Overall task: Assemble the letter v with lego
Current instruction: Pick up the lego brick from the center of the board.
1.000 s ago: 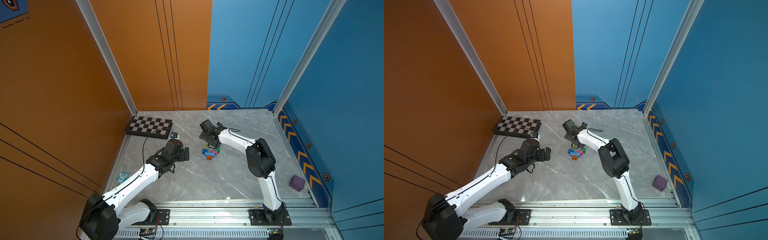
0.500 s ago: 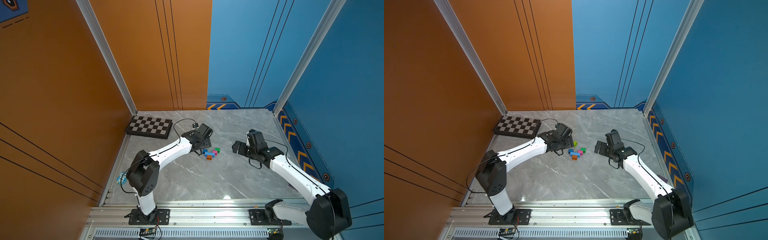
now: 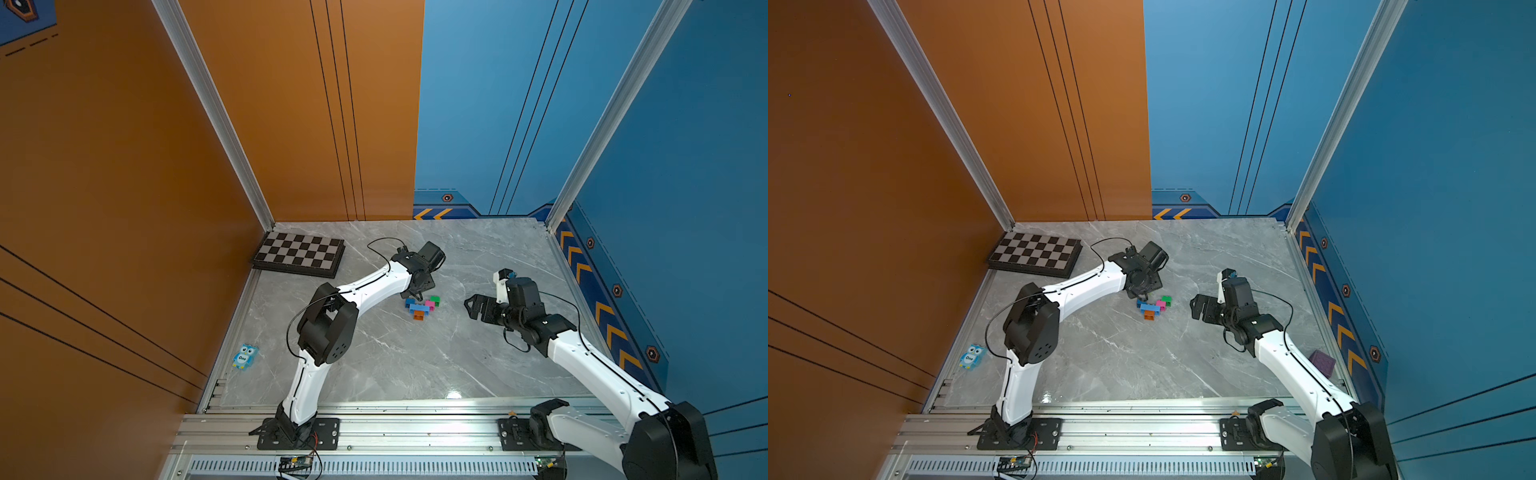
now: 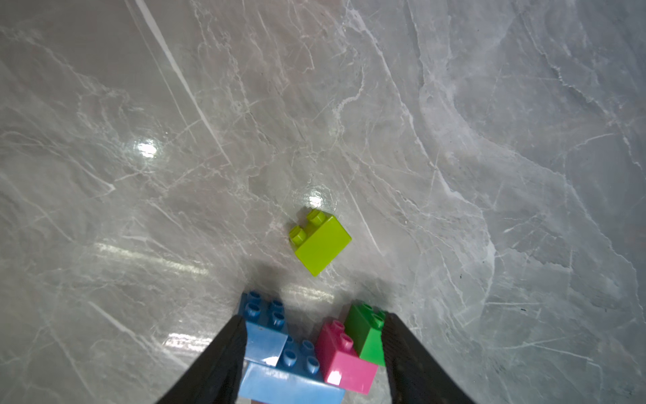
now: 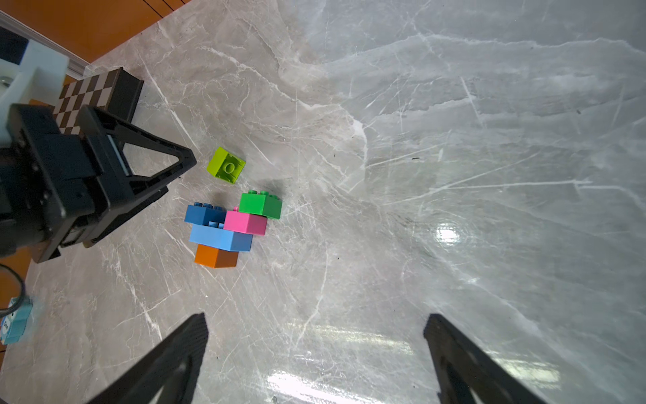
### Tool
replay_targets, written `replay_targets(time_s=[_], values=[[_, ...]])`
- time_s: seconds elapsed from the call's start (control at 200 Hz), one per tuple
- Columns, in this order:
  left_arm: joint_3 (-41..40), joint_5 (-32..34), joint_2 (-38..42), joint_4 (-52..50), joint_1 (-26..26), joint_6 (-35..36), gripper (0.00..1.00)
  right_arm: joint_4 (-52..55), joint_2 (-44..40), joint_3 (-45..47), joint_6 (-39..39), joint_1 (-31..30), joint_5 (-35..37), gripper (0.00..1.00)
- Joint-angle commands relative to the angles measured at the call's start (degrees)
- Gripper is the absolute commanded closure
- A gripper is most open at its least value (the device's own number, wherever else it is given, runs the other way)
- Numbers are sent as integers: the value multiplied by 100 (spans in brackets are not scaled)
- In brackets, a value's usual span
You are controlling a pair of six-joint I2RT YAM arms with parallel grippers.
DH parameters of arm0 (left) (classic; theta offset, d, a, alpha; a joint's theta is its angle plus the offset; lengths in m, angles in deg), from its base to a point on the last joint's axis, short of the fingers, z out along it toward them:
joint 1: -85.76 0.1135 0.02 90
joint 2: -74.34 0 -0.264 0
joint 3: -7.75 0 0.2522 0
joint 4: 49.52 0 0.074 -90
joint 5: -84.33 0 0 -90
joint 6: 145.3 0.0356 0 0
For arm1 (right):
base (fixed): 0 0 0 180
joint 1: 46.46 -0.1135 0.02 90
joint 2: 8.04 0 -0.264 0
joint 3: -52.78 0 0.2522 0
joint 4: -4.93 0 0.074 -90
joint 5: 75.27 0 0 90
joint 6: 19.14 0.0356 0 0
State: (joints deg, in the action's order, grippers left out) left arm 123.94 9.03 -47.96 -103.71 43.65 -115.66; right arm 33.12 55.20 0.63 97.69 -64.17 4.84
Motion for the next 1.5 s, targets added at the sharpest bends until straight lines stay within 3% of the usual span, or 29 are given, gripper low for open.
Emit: replay_targets(time_s=[0.0,0.741,1.261,1.376,1.491], values=[[334,245,-216,-353,-61,-167,36,-168,-86,185,-193,14,100,0],[913,18,-1077,-369,-2,-494,35,-363,-567,453,-317,-90,100,0],[1163,-108,-1354,-382,129,-96,56,-371,-545,448,-323,-136,33,0],[1116,-159,-1319,-386,185,68,55,-406,-488,444,-319,-152,-36,0],[1103,-281,-1336,-397,251,156,45,-407,-436,441,-310,-166,-46,0]])
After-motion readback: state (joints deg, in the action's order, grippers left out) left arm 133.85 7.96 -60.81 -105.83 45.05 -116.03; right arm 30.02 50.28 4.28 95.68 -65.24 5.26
